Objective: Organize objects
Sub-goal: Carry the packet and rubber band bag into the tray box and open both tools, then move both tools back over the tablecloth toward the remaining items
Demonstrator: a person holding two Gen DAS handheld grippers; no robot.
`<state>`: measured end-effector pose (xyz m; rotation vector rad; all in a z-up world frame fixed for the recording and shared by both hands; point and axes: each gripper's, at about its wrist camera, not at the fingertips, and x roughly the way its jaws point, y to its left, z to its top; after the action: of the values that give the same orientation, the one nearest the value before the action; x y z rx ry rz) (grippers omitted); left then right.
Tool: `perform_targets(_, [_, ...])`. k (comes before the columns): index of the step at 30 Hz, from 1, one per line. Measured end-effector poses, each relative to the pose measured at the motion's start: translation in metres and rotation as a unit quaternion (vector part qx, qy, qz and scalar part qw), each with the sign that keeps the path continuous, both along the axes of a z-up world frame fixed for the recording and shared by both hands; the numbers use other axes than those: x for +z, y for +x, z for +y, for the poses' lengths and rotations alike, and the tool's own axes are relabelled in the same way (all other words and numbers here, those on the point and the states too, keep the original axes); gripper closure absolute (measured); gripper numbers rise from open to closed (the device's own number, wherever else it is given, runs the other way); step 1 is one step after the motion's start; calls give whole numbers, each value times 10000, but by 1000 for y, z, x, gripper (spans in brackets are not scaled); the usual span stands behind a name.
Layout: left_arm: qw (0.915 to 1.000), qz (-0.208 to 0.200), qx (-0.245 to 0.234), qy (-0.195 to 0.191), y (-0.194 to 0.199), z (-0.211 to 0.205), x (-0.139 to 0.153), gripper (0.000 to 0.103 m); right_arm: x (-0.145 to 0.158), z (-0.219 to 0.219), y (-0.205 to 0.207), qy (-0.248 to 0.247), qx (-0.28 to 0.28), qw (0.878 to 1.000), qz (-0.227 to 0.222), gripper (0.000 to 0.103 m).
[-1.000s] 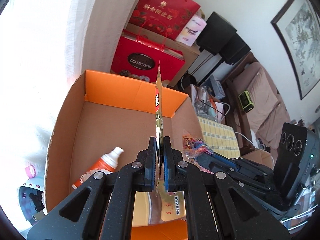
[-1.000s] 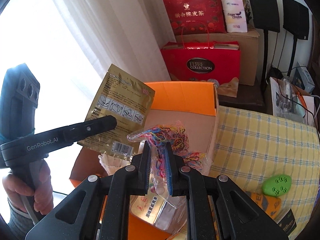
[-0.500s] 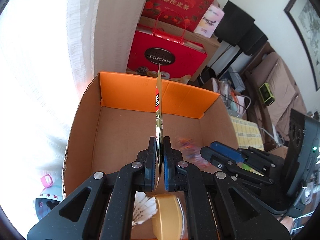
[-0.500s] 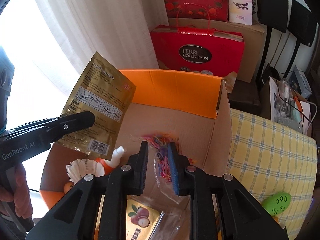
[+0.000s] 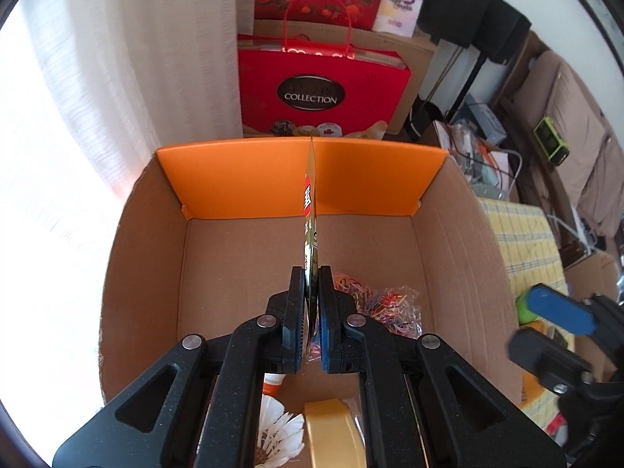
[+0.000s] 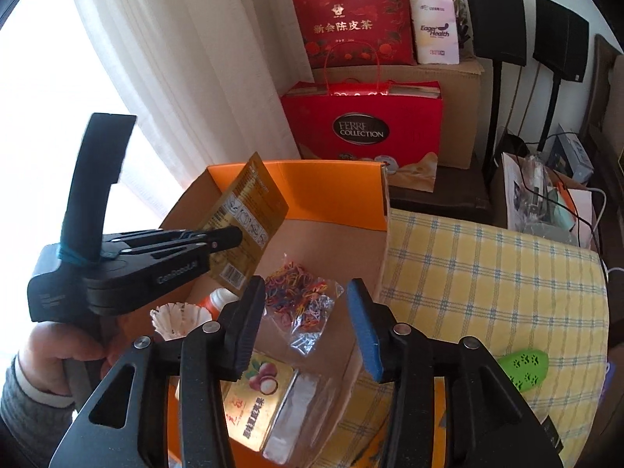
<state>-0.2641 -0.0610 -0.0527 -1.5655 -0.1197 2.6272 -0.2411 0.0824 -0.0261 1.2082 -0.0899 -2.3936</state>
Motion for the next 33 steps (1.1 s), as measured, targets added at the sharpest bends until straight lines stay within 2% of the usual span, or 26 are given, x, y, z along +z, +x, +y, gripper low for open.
perform_targets(2, [9999,-87,-43,-62,-1,10,-5,97,4,7,7,-25,-24,10000,23,56])
perform_targets(5, [9997,-178,-126,124,0,20,-10,93,8,18,15,-91,-74,9999,43,55])
perform_targets(6, [9994,-192,-162,226,0,23,-10,89,9,21,18,-119,-89,9999,46,55])
perform_targets(9, [9985,-191,-161,488,2,26,-7,65,11,33,25,-180,-173,9997,64,53])
perform_targets(14, [9966,-53,-112,814,8,17,11,61,10,50,33,-245,-279,9993,56,52])
perform_targets(16, [9956,10,-81,929,11,10,17,53,10,56,36,-254,-323,9991,56,52])
perform_targets(19, [9950,110,-49,992,18,3,25,50,10,60,38,-226,-365,9991,63,50])
perform_targets(21, [9954,143,-27,951,22,0,28,48,10,62,40,-203,-381,9990,75,47])
perform_targets(23, [9955,185,-4,925,28,-1,29,35,10,64,42,-174,-405,9990,88,41])
perform_targets(24, [9955,219,4,925,30,-1,29,32,10,65,42,-154,-416,9990,100,39])
perform_targets(27, [9956,257,-3,902,37,0,29,23,11,67,44,-29,-483,9987,161,27])
perform_targets(29, [9955,270,-27,908,42,2,29,22,11,71,46,19,-557,9983,181,16])
perform_targets(33, [9956,249,-109,898,50,8,30,22,10,84,47,46,-674,9976,143,12])
